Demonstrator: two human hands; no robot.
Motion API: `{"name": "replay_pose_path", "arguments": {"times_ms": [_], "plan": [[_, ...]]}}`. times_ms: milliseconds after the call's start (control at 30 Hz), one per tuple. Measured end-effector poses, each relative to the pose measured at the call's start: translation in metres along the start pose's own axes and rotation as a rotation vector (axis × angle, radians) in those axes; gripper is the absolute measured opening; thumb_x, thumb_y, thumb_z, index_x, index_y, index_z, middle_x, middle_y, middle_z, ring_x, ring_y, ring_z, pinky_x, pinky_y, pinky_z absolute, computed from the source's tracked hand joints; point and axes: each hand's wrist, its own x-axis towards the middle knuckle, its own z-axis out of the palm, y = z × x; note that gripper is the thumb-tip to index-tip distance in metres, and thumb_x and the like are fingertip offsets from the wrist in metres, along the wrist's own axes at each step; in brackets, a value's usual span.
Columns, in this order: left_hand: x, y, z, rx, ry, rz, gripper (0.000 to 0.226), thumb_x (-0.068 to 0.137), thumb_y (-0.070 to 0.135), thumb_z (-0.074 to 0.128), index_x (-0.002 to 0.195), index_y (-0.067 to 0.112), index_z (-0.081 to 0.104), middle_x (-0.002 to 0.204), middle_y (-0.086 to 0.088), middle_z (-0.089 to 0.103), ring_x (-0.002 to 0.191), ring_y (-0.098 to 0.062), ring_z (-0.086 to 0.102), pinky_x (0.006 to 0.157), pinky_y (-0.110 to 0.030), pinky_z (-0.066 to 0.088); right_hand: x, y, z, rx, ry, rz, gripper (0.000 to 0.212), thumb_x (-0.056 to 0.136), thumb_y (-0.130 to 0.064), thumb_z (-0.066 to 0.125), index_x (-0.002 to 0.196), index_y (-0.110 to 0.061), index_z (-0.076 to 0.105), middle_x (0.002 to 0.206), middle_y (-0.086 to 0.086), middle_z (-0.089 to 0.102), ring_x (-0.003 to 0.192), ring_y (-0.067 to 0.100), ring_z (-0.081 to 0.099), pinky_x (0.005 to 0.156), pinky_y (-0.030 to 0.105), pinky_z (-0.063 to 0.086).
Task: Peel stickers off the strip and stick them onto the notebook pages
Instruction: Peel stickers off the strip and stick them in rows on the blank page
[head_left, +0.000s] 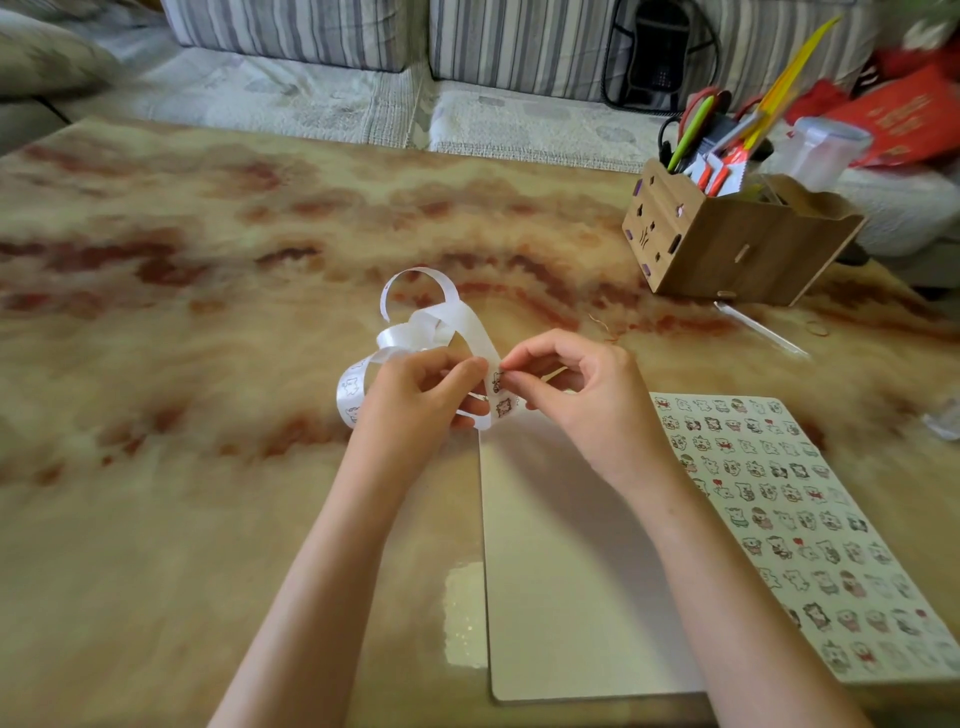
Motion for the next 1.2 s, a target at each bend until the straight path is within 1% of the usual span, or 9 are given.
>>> {"name": "replay_pose_path", "arguments": {"times_ms": [167,367,500,600,667,800,867,1033,1200], "plan": [[-0.001,0.000,0.001,0.007,0.019,-0.009,0.021,0.091,0.016,0.057,0.079,0.004,0.070,0.072,-0.001,0.071,0.060,0.000,0.065,0.048,-0.009,0.042,-0.001,-0.002,-0.001,0.001,-0.008,-0.001,0.020,0.081,-0.004,0.073,0.078,-0.023,0.068,0.072,-0.005,0.070,0.062,0.005,0.060,0.063,0.032,0.053],[0.000,-0.001,0.002,0.006,0.033,-0.015,0.021,0.090,0.015,0.058,0.081,0.001,0.070,0.075,-0.005,0.072,0.061,-0.003,0.066,0.059,-0.017,0.052,-0.001,-0.002,0.000,-0.027,-0.012,0.004,0.013,0.081,-0.006,0.073,0.079,-0.019,0.070,0.074,-0.006,0.070,0.066,0.011,0.062,0.063,0.031,0.050],[0.000,-0.002,0.002,0.007,0.038,-0.035,0.021,0.090,0.016,0.059,0.078,0.003,0.070,0.071,-0.001,0.072,0.062,-0.004,0.068,0.067,-0.028,0.054,-0.002,-0.002,-0.001,-0.014,-0.032,0.060,0.011,0.082,-0.012,0.073,0.078,-0.021,0.069,0.076,-0.011,0.067,0.067,0.003,0.058,0.065,0.025,0.048],[-0.001,-0.002,0.002,0.032,0.051,-0.023,0.021,0.090,0.017,0.059,0.078,0.005,0.070,0.068,0.002,0.071,0.061,-0.001,0.067,0.058,-0.016,0.050,-0.001,0.000,-0.001,-0.054,-0.048,0.051,0.014,0.082,-0.017,0.073,0.076,-0.028,0.066,0.087,-0.011,0.060,0.081,0.012,0.054,0.076,0.022,0.044],[-0.001,-0.002,0.002,0.045,0.058,-0.019,0.021,0.091,0.017,0.058,0.078,0.005,0.070,0.068,0.003,0.070,0.059,0.001,0.065,0.052,-0.010,0.044,0.000,-0.001,-0.003,-0.094,-0.050,0.050,0.018,0.081,-0.020,0.073,0.075,-0.035,0.063,0.091,-0.013,0.057,0.085,0.011,0.047,0.077,0.016,0.039],[-0.001,-0.003,0.002,0.052,0.087,-0.021,0.021,0.091,0.017,0.057,0.078,0.006,0.070,0.072,0.001,0.071,0.063,0.000,0.066,0.055,-0.011,0.045,0.003,-0.007,-0.011,0.067,-0.036,0.123,0.015,0.081,-0.014,0.072,0.075,-0.026,0.066,0.074,-0.018,0.061,0.067,0.001,0.047,0.063,0.012,0.037],[-0.001,-0.004,0.001,0.080,0.105,-0.013,0.021,0.091,0.018,0.057,0.078,0.008,0.071,0.073,0.003,0.071,0.065,0.000,0.066,0.057,-0.012,0.046,0.005,-0.004,-0.020,0.140,0.015,0.186,0.010,0.081,-0.013,0.072,0.077,-0.020,0.067,0.069,-0.014,0.064,0.063,0.001,0.051,0.059,0.011,0.039],[-0.002,-0.004,0.001,0.111,0.101,-0.010,0.022,0.091,0.020,0.056,0.077,0.012,0.070,0.073,0.005,0.070,0.066,-0.002,0.067,0.065,-0.021,0.047,0.006,0.013,-0.044,0.017,0.029,0.424,0.004,0.081,-0.017,0.074,0.082,-0.016,0.069,0.070,-0.006,0.064,0.054,-0.001,0.052,0.052,0.015,0.038],[-0.003,-0.005,0.002,0.140,0.086,-0.030,0.021,0.091,0.022,0.057,0.076,0.013,0.070,0.072,0.007,0.071,0.070,-0.002,0.068,0.070,-0.024,0.048,0.008,0.023,-0.050,-0.088,0.049,0.508,0.005,0.079,-0.016,0.073,0.076,-0.017,0.070,0.066,-0.010,0.065,0.052,-0.001,0.051,0.052,0.010,0.038]]}}
